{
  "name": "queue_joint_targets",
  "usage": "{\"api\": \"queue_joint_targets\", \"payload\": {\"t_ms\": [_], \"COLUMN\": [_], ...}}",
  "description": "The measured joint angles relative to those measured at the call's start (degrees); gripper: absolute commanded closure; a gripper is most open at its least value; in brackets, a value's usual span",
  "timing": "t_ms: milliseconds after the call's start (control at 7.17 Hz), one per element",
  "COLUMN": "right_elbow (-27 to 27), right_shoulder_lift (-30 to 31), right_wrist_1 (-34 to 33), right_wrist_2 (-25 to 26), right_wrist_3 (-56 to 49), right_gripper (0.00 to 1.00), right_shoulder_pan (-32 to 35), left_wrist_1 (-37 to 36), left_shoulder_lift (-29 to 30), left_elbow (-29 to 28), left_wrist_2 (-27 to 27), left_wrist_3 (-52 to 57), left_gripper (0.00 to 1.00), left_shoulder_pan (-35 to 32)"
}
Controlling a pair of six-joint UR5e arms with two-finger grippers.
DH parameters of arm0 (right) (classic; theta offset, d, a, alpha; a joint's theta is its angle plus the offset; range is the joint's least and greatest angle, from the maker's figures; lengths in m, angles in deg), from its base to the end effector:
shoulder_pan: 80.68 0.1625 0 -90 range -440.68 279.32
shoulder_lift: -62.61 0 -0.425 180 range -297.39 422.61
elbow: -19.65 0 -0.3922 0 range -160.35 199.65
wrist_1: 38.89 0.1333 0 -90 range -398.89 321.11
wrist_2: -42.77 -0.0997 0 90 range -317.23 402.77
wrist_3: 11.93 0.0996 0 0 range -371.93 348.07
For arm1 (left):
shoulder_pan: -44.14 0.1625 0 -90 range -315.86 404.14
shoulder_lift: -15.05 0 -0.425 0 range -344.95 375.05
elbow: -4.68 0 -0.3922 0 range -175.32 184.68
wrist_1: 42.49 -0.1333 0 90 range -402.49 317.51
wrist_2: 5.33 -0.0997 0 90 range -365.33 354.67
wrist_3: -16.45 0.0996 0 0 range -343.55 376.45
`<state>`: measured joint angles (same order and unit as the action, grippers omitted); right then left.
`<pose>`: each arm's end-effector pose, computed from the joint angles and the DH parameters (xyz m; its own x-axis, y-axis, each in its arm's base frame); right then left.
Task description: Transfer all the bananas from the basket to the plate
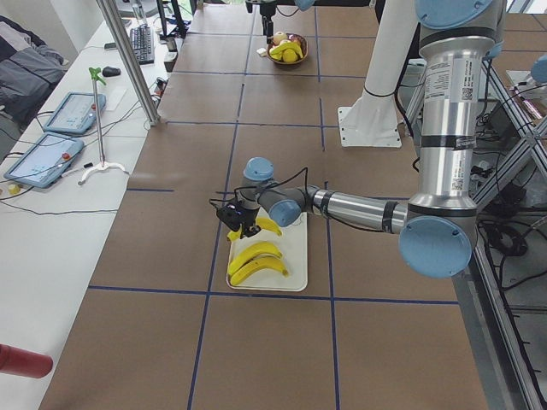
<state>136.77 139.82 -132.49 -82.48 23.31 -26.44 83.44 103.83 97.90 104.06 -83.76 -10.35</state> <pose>-0.2444 -0.4691 0.3318 0.6498 -0.2390 0.7215 0.1175 0.9695 0.2153 0.2200 -0.4809 0.5865 0.3358 -0.7585 -0.5585 0.7202 0.5889 -0.3667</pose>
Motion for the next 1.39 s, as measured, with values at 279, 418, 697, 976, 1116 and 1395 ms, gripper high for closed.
{"api": "queue_joint_targets", "payload": {"t_ms": [279, 418, 697, 976, 1116, 1395], "right_elbow": [0.0, 0.1, 0.1, 1.5, 3.2, 5.4], "right_shoulder_lift": [-0.1, -0.1, 0.1, 2.2, 5.3, 12.8], "right_wrist_1": [0.0, 0.0, 0.0, 0.0, 0.3, 4.0], "right_wrist_2": [0.0, 0.0, 0.0, 0.3, 1.5, 3.7], "right_wrist_3": [0.0, 0.0, 0.0, -0.6, -2.0, -6.3], "right_gripper": [0.01, 0.01, 0.01, 0.01, 0.01, 0.01], "right_shoulder_pan": [0.0, 0.0, 0.1, 0.5, 0.5, 0.4], "left_wrist_1": [3.5, 4.0, 3.7, -0.6, -3.9, -7.1], "left_shoulder_lift": [-0.4, -0.5, -0.3, 0.1, 0.4, 1.3], "left_elbow": [-2.3, -2.4, -1.3, 4.4, 8.6, 14.1], "left_wrist_2": [0.1, 0.8, 7.1, 13.5, 14.4, 14.9], "left_wrist_3": [0.9, 1.2, 4.2, 10.0, 15.0, 21.2], "left_gripper": [0.01, 0.00, 0.00, 0.00, 0.00, 0.00], "left_shoulder_pan": [0.0, -0.3, -4.9, -9.6, -10.0, -8.4]}}
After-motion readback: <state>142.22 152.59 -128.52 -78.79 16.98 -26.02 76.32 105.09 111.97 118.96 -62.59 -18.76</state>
